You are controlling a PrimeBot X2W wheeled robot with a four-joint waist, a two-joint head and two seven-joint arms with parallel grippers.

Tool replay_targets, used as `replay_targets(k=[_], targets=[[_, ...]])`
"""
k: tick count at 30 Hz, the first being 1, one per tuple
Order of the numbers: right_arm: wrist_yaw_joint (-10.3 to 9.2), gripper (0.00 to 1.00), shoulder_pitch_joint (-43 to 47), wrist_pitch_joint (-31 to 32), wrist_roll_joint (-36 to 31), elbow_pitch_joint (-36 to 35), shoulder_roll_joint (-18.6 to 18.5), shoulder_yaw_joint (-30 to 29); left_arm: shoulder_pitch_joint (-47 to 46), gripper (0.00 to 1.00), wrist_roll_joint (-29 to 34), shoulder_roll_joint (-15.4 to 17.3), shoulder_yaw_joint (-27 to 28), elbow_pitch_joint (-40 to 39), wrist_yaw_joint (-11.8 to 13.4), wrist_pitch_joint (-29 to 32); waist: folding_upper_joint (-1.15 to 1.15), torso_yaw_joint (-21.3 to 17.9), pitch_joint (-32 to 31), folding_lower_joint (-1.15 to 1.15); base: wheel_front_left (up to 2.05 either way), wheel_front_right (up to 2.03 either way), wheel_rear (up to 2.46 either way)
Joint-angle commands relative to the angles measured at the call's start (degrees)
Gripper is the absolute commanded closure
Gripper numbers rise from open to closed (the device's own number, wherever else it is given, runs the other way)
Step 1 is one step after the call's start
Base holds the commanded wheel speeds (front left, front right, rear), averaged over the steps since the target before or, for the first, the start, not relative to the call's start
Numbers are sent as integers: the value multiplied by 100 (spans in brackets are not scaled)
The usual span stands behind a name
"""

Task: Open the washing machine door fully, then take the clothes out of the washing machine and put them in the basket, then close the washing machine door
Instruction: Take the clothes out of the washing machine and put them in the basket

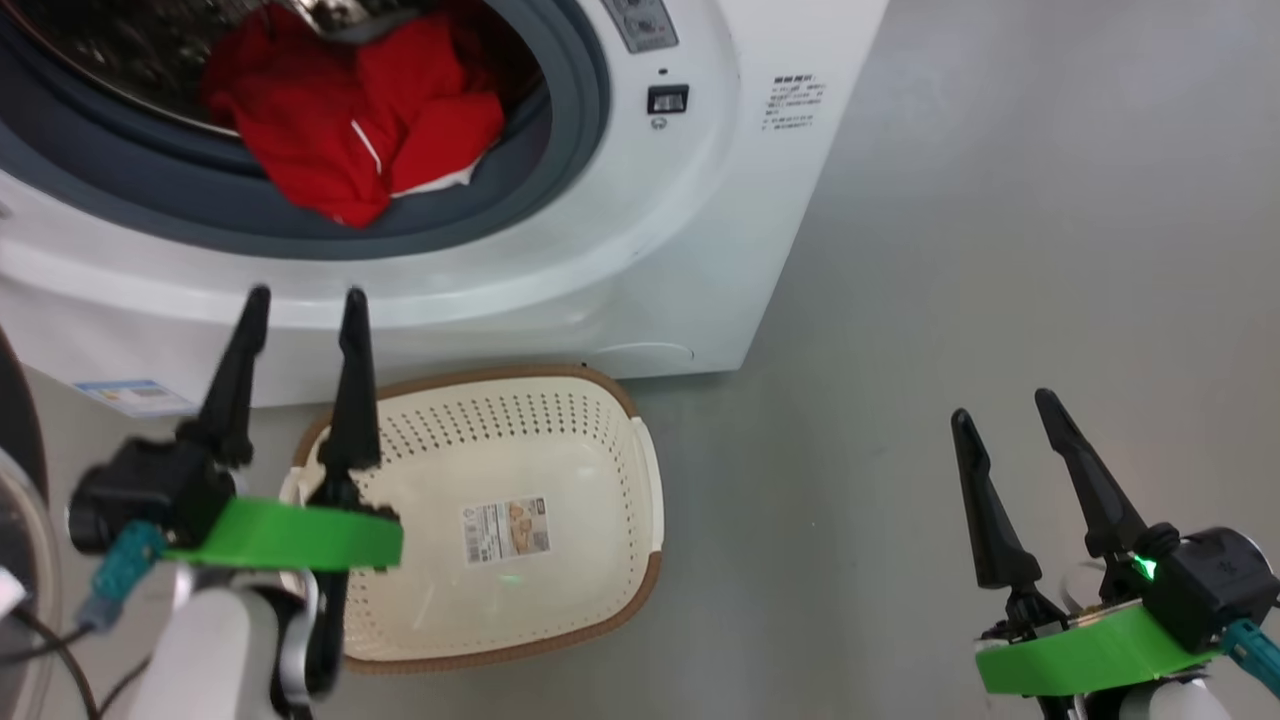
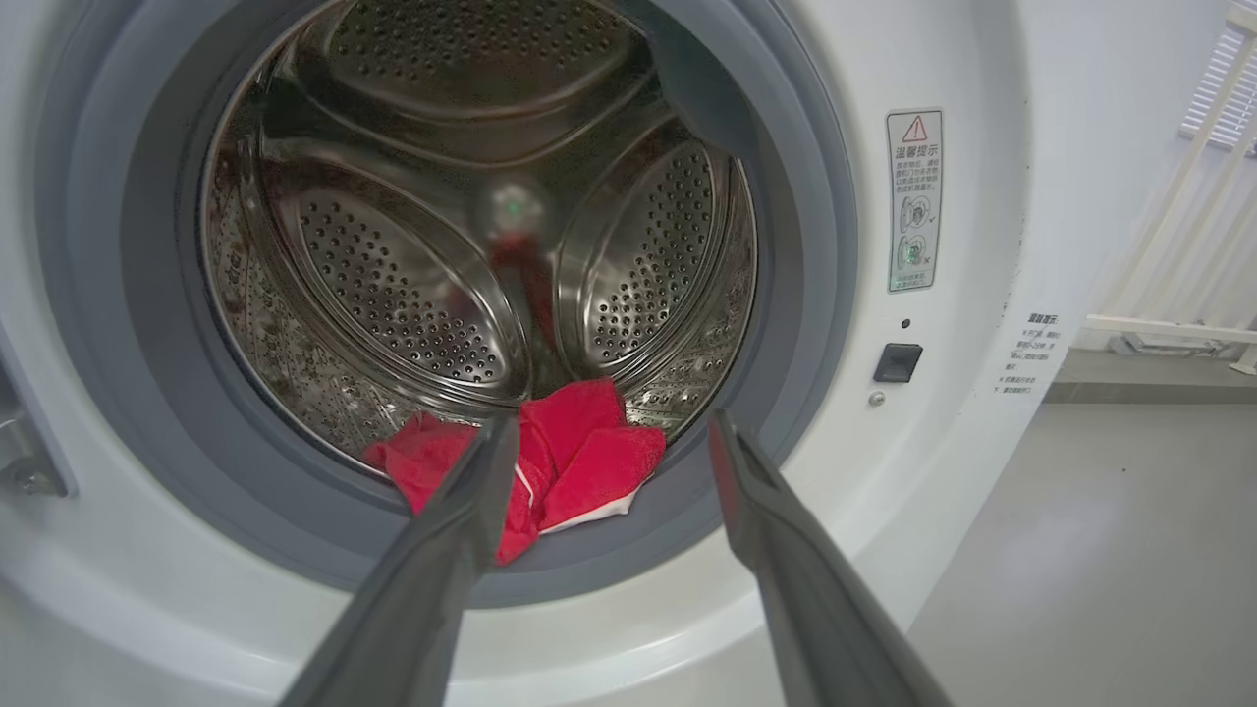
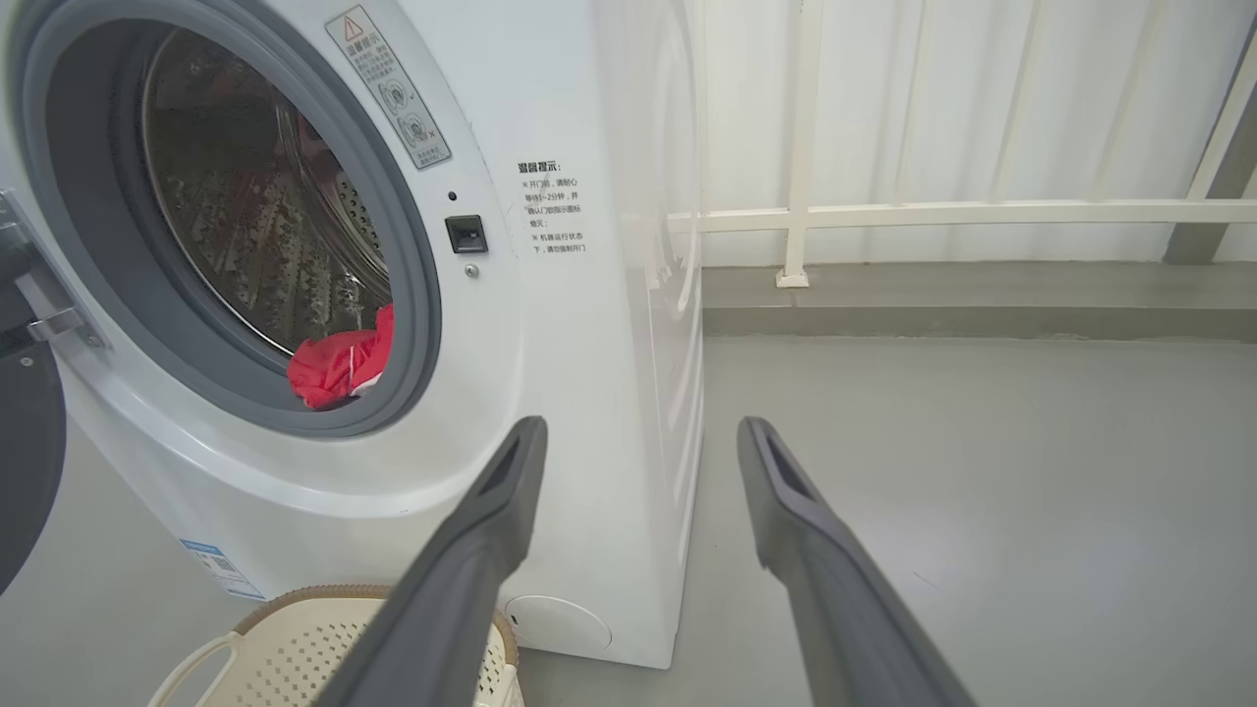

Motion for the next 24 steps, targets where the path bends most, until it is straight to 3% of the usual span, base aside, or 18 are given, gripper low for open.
replay_targets(k=[1,8,24], targets=[[35,0,-191,-35,-28,-148,-76,156,-309,0,-11,160,199,-6,-56,12,0,-74,227,0,0,0,0],[35,0,-367,-36,-12,-167,-76,185,-1065,0,-138,302,303,520,-187,-5,0,-177,544,0,0,0,0],[35,0,-703,-37,22,-240,-76,256,-3107,0,-102,721,436,2261,-155,-20,0,-362,1295,0,0,0,0]])
